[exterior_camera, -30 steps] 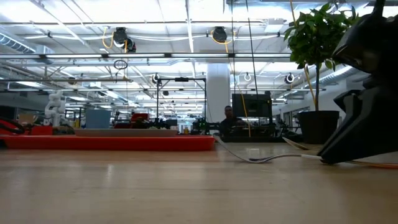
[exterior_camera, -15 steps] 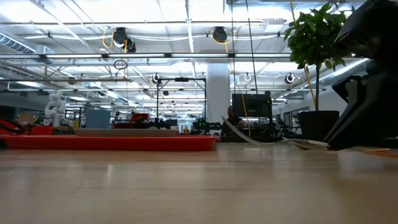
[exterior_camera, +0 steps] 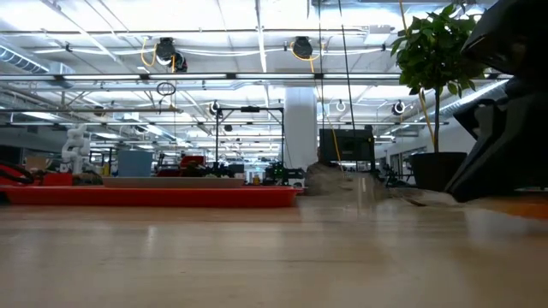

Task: Pick and place plate/cup/fork/spoon on tray
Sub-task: Put the orange fork on the red serving tray to the right of the blue plate

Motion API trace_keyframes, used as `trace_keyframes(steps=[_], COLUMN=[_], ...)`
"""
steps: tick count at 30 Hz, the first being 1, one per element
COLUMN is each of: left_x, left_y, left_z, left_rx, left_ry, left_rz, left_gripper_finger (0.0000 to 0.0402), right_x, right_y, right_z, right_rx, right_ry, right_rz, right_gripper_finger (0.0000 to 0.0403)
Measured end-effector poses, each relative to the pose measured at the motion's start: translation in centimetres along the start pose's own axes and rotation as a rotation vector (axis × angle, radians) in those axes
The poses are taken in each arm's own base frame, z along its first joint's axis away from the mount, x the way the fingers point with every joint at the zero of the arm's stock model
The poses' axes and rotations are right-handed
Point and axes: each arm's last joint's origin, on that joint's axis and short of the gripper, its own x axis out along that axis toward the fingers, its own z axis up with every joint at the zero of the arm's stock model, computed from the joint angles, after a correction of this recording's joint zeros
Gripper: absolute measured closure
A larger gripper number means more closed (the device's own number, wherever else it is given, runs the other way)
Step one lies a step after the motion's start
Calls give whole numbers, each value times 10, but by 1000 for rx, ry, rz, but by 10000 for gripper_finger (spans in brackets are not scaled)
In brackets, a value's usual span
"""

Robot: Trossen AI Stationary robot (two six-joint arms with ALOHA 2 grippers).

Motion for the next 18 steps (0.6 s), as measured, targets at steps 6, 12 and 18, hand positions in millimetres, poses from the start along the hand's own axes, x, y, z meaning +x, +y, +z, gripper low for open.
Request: trace_keyframes(steps=[6, 12, 18], left_x=[5, 8, 8], left_y=[9, 17, 15], left_z=[-17, -36, -35], left_rx=[-29, -91, -90], left_ry=[17, 16, 2], left_rz=[21, 15, -4], left_gripper_finger=[304, 304, 304], right_x=[0, 0, 0], right_y=[0, 1, 2], right_z=[0, 0, -1], right_rx=[-2, -2, -13], right_ry=[-2, 17, 51], right_rz=[2, 26, 75], right_gripper_finger=[400, 401, 401])
